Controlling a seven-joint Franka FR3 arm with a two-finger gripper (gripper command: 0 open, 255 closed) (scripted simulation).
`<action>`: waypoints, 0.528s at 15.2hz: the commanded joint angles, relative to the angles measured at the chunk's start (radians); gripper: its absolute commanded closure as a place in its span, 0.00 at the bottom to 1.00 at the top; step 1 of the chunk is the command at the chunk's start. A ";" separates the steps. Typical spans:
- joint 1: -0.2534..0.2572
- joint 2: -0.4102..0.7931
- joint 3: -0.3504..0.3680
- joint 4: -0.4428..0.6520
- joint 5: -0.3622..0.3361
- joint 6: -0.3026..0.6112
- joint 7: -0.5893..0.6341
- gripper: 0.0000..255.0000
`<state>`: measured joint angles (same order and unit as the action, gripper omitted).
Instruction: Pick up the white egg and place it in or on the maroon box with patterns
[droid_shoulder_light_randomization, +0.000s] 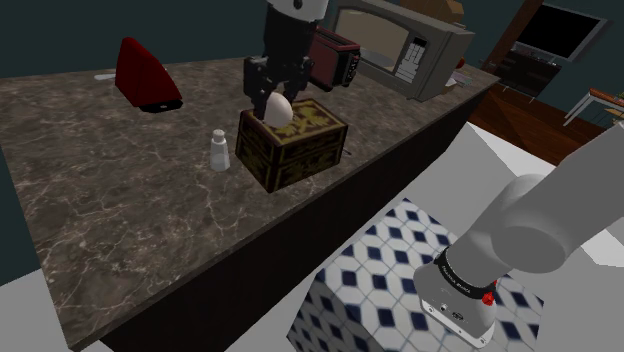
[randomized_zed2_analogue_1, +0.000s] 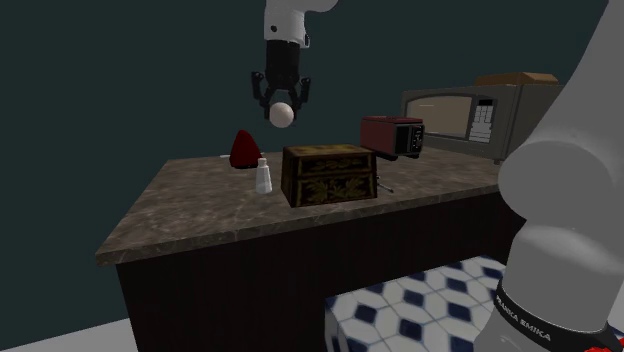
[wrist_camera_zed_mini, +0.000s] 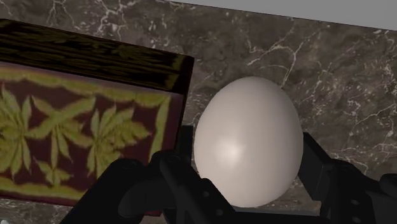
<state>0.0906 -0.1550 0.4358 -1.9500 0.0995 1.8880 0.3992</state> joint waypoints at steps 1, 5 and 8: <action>-0.018 -0.015 -0.029 -0.010 0.006 -0.007 -0.051 1.00; -0.058 -0.030 -0.090 -0.027 0.009 -0.012 -0.152 1.00; -0.088 -0.029 -0.134 -0.028 0.006 -0.016 -0.225 1.00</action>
<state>0.0143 -0.1822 0.3186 -1.9699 0.1055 1.8678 0.2049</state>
